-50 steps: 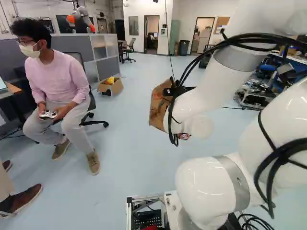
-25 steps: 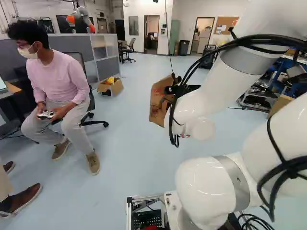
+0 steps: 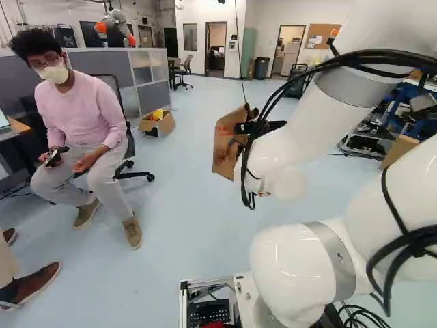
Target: Pick up the grocery bag from the ground
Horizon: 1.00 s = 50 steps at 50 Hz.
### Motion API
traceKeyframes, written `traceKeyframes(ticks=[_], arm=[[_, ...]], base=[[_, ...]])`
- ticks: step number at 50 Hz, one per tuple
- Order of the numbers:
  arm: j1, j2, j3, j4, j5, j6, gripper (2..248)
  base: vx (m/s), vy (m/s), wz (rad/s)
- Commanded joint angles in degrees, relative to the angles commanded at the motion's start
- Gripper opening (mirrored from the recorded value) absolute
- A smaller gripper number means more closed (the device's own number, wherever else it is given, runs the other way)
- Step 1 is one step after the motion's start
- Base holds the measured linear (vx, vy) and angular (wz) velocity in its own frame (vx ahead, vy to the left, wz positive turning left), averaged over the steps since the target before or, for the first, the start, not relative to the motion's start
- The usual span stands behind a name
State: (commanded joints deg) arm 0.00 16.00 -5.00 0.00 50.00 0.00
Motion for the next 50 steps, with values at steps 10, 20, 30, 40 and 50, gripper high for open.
traceKeyframes(ticks=[10, 20, 30, 40, 50], arm=[[0.00, 0.00, 0.00, 0.00, 0.00, 0.00, 21], [0.00, 0.00, 0.00, 0.00, 0.00, 0.00, 21], [0.00, 0.00, 0.00, 0.00, 0.00, 0.00, 21], [0.00, 0.00, 0.00, 0.00, 0.00, 0.00, 21], [0.00, 0.00, 0.00, 0.00, 0.00, 0.00, 21]], base=[[0.000, 0.000, 0.000], [0.000, 0.000, 0.000], [0.000, 0.000, 0.000], [0.000, 0.000, 0.000], [0.000, 0.000, 0.000]])
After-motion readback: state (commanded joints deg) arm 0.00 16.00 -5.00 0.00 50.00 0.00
